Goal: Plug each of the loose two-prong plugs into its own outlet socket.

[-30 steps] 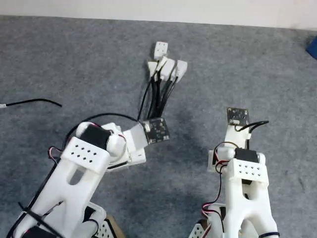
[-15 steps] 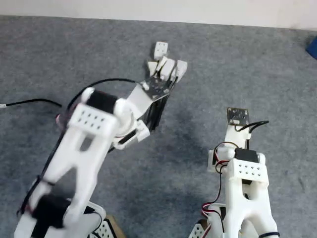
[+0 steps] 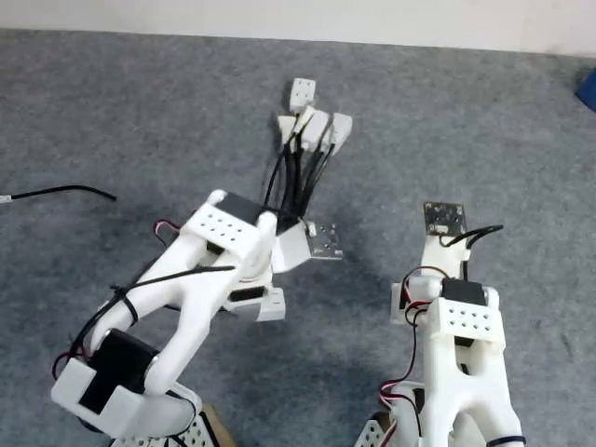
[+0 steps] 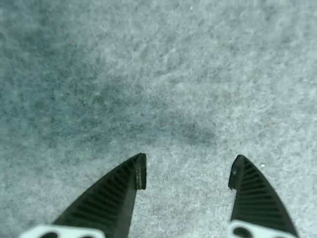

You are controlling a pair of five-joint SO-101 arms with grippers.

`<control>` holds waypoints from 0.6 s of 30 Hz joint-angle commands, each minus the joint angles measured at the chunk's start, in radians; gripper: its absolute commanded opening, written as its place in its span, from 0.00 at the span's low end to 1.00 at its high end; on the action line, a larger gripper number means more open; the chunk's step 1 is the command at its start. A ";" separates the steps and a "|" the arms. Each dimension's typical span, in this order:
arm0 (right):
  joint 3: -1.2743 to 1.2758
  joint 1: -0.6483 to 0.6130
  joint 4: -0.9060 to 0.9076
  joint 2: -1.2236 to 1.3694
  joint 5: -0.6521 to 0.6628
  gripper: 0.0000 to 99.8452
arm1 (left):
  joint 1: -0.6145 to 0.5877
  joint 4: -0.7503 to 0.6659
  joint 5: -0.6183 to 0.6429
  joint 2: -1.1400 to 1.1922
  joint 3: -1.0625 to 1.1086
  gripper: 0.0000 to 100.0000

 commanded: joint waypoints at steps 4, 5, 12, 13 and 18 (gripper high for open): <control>-0.005 -0.016 -0.007 0.001 0.014 0.27 | 0.039 -0.120 -0.017 -0.010 0.041 0.12; -0.005 -0.016 -0.007 0.001 0.014 0.27 | 0.039 -0.123 -0.018 -0.007 0.041 0.12; -0.007 -0.016 -0.007 0.002 0.015 0.27 | 0.074 -0.127 -0.037 -0.002 0.070 0.12; -0.007 -0.016 -0.007 0.002 0.015 0.27 | 0.088 -0.143 -0.035 -0.002 0.084 0.12; -0.007 -0.016 -0.007 0.001 0.015 0.27 | 0.122 -0.203 -0.031 -0.002 0.131 0.13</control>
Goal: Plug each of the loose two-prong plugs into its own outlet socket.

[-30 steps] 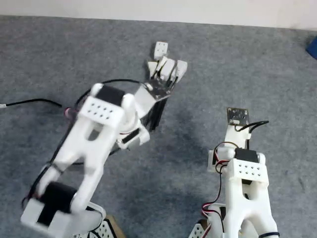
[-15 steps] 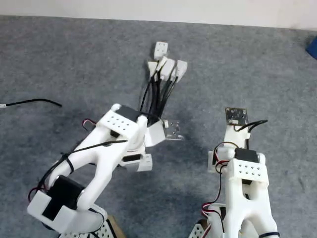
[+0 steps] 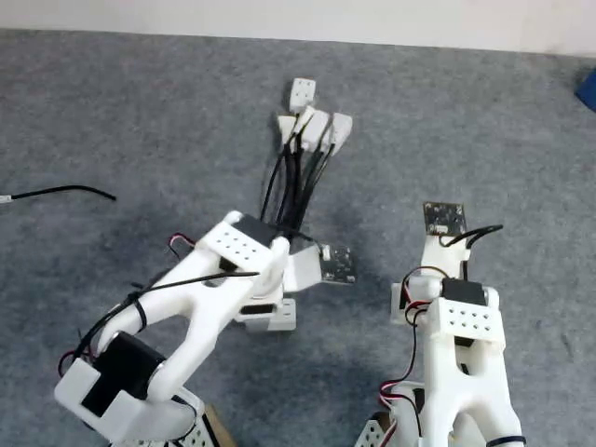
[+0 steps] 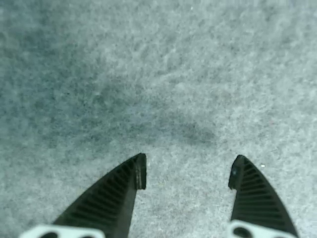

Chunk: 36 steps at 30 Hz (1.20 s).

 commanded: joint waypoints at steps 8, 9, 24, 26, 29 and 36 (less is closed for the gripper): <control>-0.007 -0.016 -0.007 0.001 0.012 0.27 | 0.030 -0.029 0.043 -0.015 0.002 0.18; -0.007 -0.016 -0.007 0.001 0.012 0.27 | 0.030 -0.029 0.043 -0.016 0.002 0.18; -0.007 -0.016 -0.007 0.001 0.012 0.27 | -0.081 0.196 0.038 -0.016 -0.252 0.19; -0.007 -0.016 -0.007 0.001 0.012 0.27 | -0.094 0.250 0.037 -0.016 -0.312 0.19; -0.007 -0.016 -0.007 0.001 0.012 0.27 | -0.093 0.296 0.037 -0.016 -0.355 0.19; -0.008 -0.016 -0.007 0.002 0.014 0.27 | -0.151 0.272 0.043 -0.007 -0.355 0.19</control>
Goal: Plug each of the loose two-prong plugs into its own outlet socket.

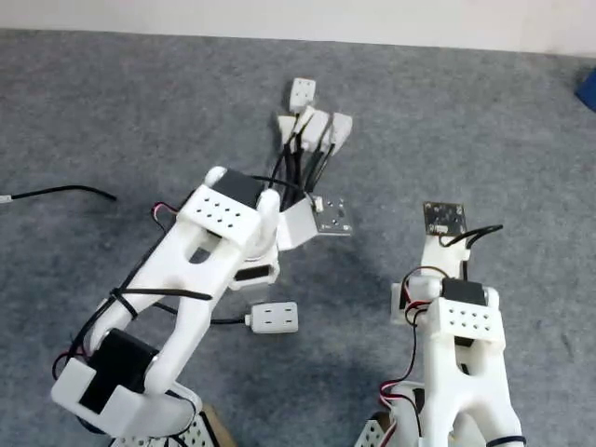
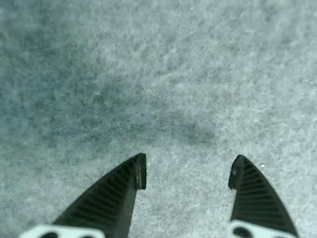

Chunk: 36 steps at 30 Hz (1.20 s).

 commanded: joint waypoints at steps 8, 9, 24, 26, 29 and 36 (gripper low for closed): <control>-0.186 -0.145 0.059 0.012 0.058 0.27 | -0.352 -0.164 0.566 -0.005 -0.030 0.19; -0.236 -0.173 0.084 0.012 0.058 0.27 | -0.384 -0.186 0.628 -0.005 -0.016 0.19; -1.455 -0.358 0.355 0.943 -0.176 0.27 | -0.489 -0.641 0.876 -0.013 0.255 0.19; -1.670 -0.364 0.375 1.106 -0.249 0.27 | -0.489 -0.658 0.875 -0.013 0.274 0.19; -1.982 -0.366 0.406 1.325 -0.356 0.27 | -0.484 -0.692 0.875 -0.004 0.292 0.19; -2.575 -0.363 0.409 1.735 -0.453 0.27 | -0.481 -0.704 0.873 -0.004 0.298 0.19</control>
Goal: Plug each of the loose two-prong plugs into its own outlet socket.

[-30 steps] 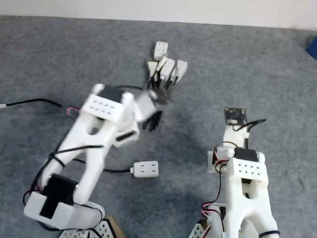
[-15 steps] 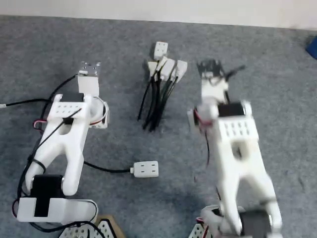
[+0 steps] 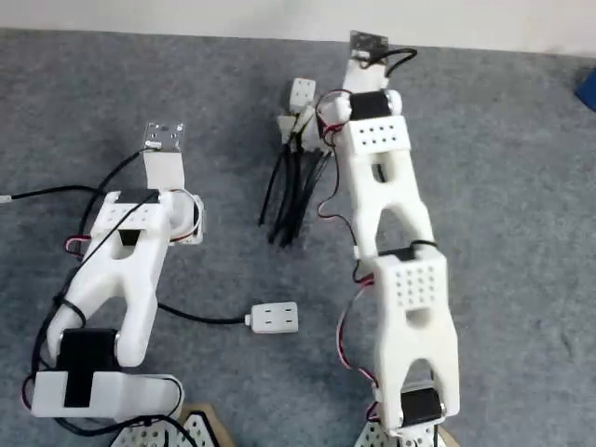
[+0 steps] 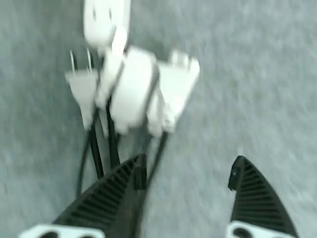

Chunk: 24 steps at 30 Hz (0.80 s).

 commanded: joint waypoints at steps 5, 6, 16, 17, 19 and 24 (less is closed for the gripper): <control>-0.558 -0.010 -0.027 0.302 -0.029 0.27 | 0.027 -0.020 0.006 -0.004 0.005 0.19; -0.576 -0.010 -0.039 0.331 -0.029 0.27 | 0.027 -0.020 0.006 -0.004 0.005 0.19; -0.584 0.004 -0.050 0.397 -0.026 0.15 | 0.024 -0.020 0.006 -0.004 0.007 0.19; -0.584 0.013 -0.050 0.397 -0.026 0.11 | 0.024 -0.020 0.006 -0.004 0.007 0.19; -0.584 0.027 -0.048 0.397 -0.026 0.06 | 0.025 -0.020 0.006 -0.004 0.007 0.19; -0.584 0.051 -0.022 0.398 -0.026 0.01 | 0.027 -0.020 0.006 -0.004 0.007 0.19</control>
